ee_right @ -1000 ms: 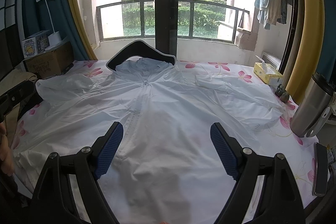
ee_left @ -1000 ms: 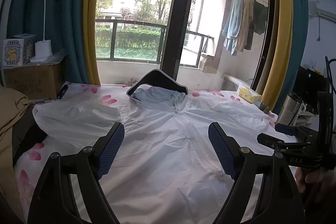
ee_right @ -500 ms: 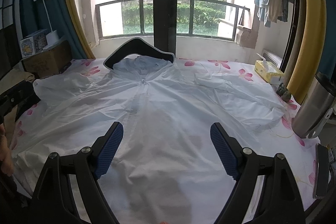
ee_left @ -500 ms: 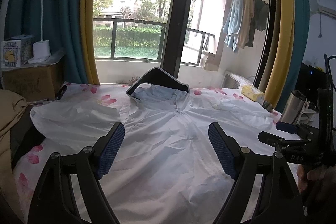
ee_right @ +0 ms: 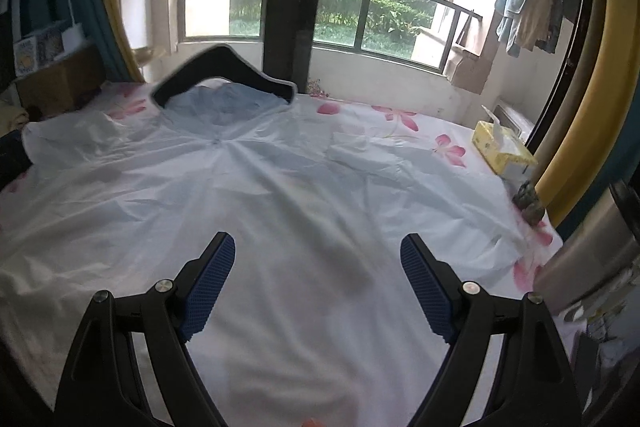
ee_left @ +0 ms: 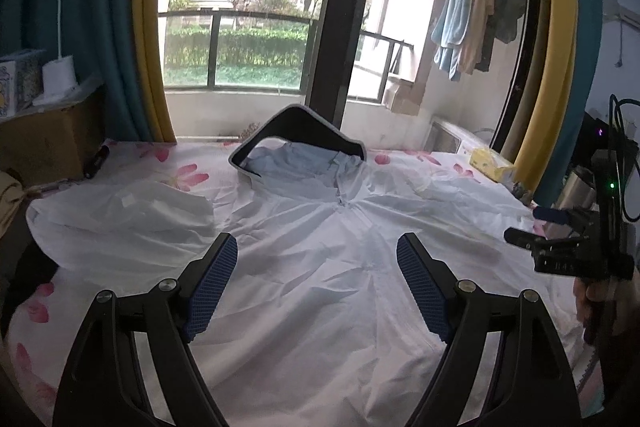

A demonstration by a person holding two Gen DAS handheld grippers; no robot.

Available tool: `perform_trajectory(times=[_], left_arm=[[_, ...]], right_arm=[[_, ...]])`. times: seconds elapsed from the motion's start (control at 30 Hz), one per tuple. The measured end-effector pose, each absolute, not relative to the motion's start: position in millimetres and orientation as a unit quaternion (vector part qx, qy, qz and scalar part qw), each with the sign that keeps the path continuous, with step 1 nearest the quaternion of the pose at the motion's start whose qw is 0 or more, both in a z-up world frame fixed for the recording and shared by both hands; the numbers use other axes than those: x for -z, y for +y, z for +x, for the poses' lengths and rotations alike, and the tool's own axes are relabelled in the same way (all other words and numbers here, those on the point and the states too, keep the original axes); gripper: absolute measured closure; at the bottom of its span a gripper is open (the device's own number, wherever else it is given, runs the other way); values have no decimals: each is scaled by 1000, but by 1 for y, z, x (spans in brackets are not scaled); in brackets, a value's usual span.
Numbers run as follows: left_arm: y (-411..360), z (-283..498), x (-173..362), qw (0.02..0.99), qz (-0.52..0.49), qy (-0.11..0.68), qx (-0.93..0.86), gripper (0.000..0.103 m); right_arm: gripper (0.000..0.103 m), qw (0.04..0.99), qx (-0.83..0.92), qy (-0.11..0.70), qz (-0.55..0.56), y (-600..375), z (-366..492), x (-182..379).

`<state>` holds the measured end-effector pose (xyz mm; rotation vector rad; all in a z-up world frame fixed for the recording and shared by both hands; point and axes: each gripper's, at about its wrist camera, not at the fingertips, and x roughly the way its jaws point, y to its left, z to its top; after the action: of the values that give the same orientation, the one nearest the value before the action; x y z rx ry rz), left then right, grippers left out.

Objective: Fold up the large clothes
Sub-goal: 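Move the right tool to the jacket sleeve and close on it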

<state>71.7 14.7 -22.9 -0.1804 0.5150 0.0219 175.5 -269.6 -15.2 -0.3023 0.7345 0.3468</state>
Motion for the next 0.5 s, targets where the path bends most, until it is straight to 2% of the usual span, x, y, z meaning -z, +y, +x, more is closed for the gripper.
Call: perform_trajectory(times=[0.33, 0.5], left_arm=[[28, 125, 45, 946, -122, 299, -15, 18], [30, 149, 57, 940, -123, 317, -21, 18]], right_arm=[[19, 895, -169, 369, -185, -276, 241, 29], [31, 886, -172, 379, -205, -277, 274, 39]])
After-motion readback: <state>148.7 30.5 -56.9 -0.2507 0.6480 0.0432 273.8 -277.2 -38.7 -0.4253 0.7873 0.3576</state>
